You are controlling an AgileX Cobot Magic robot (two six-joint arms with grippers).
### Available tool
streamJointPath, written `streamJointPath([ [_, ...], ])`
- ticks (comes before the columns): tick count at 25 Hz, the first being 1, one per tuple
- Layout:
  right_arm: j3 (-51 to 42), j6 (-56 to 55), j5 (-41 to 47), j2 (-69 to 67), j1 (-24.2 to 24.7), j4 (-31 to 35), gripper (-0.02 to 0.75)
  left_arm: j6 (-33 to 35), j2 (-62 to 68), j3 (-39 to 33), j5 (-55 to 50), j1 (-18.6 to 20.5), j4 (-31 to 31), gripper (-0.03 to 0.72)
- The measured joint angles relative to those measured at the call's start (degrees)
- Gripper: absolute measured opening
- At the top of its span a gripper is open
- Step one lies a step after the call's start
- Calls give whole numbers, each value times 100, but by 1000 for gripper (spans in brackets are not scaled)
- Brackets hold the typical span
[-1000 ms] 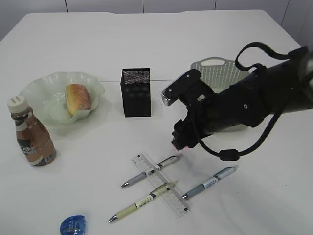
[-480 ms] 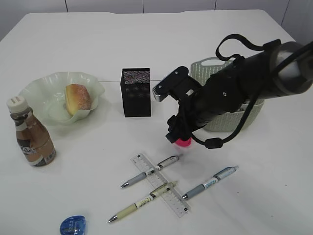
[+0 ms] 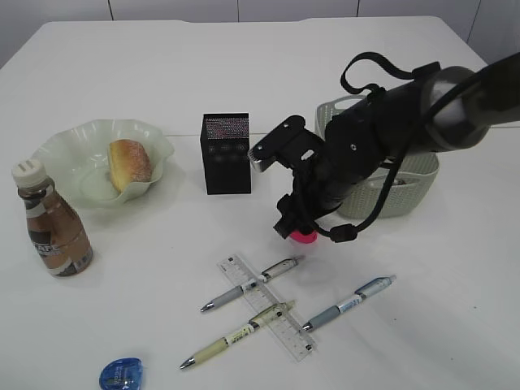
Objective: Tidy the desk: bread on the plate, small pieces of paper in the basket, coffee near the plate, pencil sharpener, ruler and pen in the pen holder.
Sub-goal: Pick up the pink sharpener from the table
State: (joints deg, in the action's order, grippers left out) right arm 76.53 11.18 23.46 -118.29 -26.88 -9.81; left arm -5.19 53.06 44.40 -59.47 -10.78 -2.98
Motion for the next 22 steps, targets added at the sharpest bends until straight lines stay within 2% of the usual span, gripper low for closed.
streamJointPath([
  [22,0,23,46,-246,0,-211,458,-33,0,0,-119,0,0,486],
])
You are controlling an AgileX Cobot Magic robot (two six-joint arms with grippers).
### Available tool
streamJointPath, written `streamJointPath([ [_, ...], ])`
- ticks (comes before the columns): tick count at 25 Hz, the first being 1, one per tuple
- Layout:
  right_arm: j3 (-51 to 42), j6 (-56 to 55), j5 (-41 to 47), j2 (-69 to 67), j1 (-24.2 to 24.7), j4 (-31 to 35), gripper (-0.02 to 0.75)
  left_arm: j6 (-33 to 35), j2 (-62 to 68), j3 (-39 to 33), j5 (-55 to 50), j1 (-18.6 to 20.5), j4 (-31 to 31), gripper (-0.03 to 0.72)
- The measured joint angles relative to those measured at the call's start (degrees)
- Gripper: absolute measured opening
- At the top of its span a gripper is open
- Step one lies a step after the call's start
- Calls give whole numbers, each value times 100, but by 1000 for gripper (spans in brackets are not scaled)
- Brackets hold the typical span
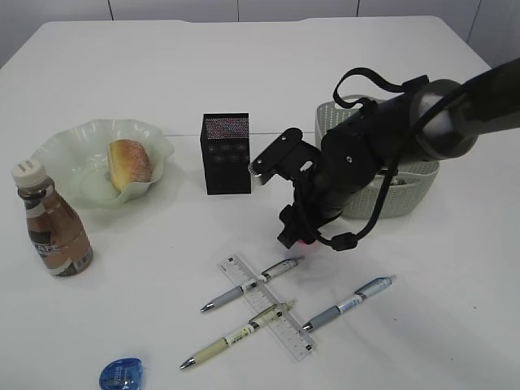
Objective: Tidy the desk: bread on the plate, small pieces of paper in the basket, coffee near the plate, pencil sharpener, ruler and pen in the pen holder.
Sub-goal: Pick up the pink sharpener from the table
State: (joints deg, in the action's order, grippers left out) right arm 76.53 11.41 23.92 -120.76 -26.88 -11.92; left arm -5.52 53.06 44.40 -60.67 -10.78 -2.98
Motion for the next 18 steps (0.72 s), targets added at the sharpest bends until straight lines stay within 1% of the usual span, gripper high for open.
streamJointPath([
  [18,2,11,-172,-44,0,-83,459,0,0,0,-17,0,12,486],
])
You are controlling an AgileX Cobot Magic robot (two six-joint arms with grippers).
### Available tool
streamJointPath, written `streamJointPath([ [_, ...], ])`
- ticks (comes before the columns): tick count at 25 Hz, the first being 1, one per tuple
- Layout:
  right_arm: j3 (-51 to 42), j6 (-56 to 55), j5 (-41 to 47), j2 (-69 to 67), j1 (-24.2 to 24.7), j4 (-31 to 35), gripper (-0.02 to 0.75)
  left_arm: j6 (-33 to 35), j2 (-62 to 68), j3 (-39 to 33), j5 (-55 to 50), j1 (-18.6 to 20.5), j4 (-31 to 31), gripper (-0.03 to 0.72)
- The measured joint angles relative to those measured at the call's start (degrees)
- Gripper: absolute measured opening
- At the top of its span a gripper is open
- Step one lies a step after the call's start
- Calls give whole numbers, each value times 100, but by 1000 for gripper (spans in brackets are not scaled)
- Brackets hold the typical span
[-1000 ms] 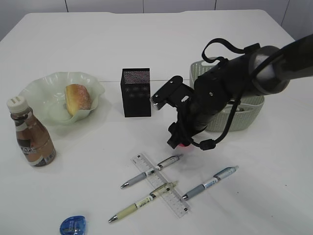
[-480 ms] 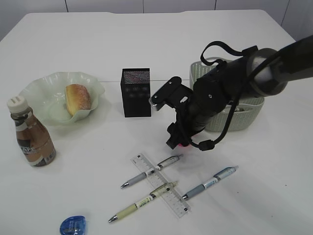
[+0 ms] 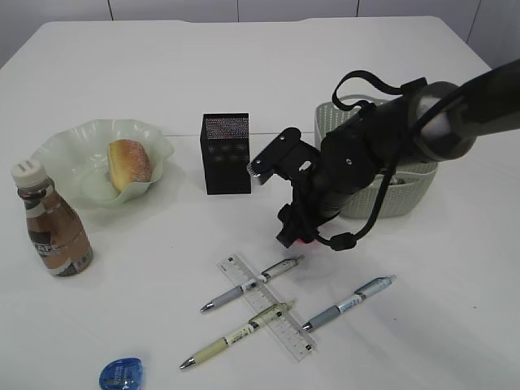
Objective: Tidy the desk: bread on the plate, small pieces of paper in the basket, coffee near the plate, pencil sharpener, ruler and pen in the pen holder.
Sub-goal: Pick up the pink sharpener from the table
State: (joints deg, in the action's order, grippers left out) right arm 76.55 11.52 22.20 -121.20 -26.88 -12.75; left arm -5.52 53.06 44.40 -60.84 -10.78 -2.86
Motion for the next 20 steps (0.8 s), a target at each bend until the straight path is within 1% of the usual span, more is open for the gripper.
streamJointPath([
  [20,10,-1,70,-13,0,-105,458,0,0,0,-22,0,207,486],
])
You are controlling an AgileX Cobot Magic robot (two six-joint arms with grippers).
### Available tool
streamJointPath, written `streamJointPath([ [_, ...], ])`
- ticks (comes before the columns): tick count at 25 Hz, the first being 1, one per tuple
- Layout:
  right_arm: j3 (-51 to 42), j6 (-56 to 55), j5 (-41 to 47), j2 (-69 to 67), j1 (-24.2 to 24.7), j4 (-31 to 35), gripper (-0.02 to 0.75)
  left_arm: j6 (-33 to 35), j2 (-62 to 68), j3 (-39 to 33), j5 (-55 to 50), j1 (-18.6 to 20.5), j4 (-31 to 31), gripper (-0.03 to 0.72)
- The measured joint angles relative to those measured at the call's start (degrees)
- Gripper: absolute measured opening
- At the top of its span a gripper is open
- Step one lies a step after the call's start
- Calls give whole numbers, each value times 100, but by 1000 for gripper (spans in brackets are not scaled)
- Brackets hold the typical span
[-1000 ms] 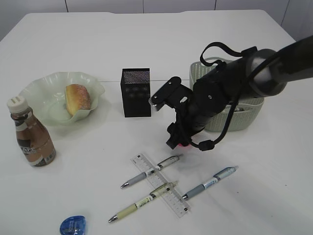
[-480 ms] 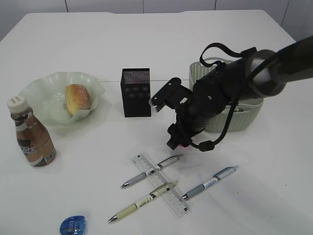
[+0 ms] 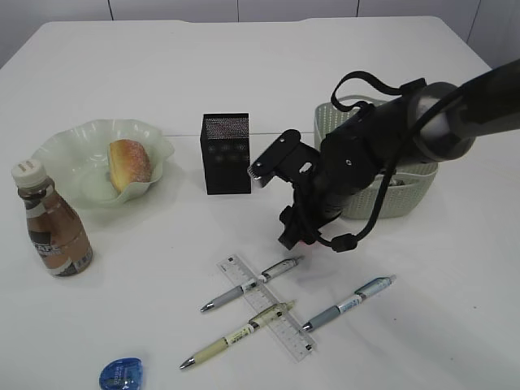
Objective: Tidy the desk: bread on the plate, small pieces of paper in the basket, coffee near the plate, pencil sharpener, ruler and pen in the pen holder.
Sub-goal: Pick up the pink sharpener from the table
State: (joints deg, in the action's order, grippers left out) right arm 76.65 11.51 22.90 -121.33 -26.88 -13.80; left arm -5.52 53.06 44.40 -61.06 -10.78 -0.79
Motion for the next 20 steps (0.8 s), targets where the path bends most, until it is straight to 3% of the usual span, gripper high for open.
streamJointPath([
  [20,11,0,174,213,0,-187,458,0,0,0,-64,0,42,486],
])
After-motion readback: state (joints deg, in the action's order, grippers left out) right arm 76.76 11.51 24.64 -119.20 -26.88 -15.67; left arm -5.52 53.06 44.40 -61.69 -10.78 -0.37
